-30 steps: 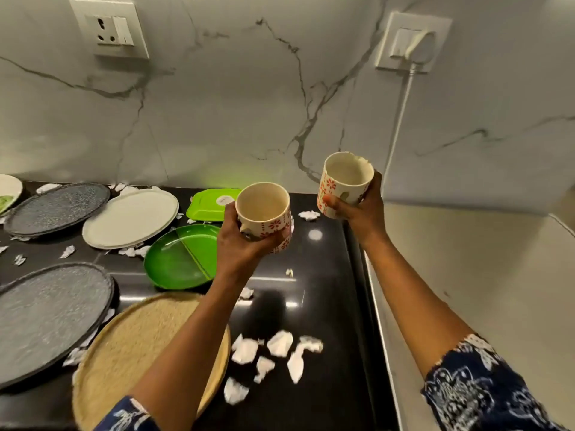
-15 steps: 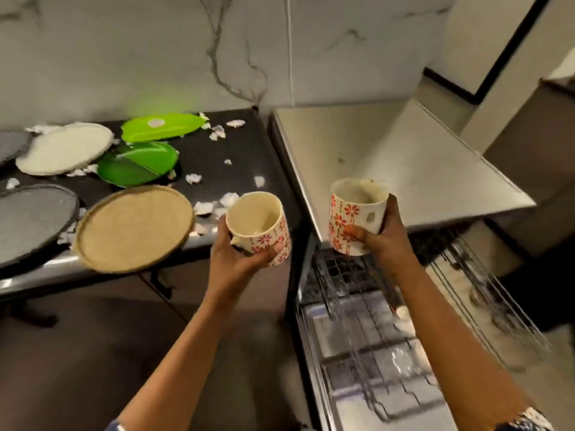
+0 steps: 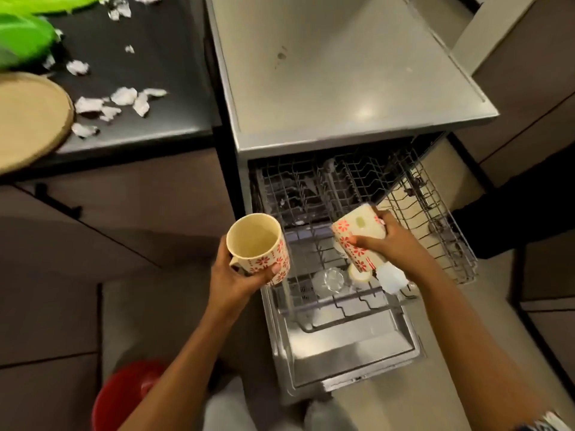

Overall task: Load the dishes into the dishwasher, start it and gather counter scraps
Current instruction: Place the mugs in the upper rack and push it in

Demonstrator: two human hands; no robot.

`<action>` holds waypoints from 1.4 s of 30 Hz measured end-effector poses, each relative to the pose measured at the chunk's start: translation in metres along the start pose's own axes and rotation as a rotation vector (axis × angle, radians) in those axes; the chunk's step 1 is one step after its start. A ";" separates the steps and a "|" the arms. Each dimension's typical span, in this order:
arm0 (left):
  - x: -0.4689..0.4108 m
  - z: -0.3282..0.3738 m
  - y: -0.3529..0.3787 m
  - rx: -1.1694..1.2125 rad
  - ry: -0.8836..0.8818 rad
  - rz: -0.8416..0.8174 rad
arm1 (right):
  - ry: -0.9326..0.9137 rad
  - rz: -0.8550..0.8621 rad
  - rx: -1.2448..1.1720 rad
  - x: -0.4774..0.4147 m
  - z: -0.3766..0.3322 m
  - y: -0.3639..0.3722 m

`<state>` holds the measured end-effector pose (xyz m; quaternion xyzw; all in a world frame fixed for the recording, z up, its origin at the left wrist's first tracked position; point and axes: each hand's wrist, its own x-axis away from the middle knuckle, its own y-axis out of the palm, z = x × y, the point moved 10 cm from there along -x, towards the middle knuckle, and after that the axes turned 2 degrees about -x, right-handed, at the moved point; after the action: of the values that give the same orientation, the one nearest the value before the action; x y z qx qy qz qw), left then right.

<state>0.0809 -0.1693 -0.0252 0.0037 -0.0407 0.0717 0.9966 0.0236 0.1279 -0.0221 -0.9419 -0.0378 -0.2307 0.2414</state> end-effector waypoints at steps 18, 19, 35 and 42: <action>0.010 -0.054 0.022 0.029 -0.053 0.322 | -0.207 -0.561 1.516 -0.143 0.019 0.135; 0.009 -0.054 0.022 0.037 -0.055 0.325 | -0.206 -0.572 1.537 -0.145 0.022 0.139; 0.010 -0.065 0.016 0.053 -0.078 0.353 | -0.311 -0.519 1.432 -0.151 0.054 0.161; 0.011 -0.073 0.020 0.031 -0.085 0.335 | -0.298 -0.517 1.261 -0.159 0.069 0.152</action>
<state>0.0943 -0.1474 -0.0968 0.0154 -0.0819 0.2375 0.9678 -0.0616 0.0327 -0.2139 -0.6045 -0.4200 -0.0833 0.6717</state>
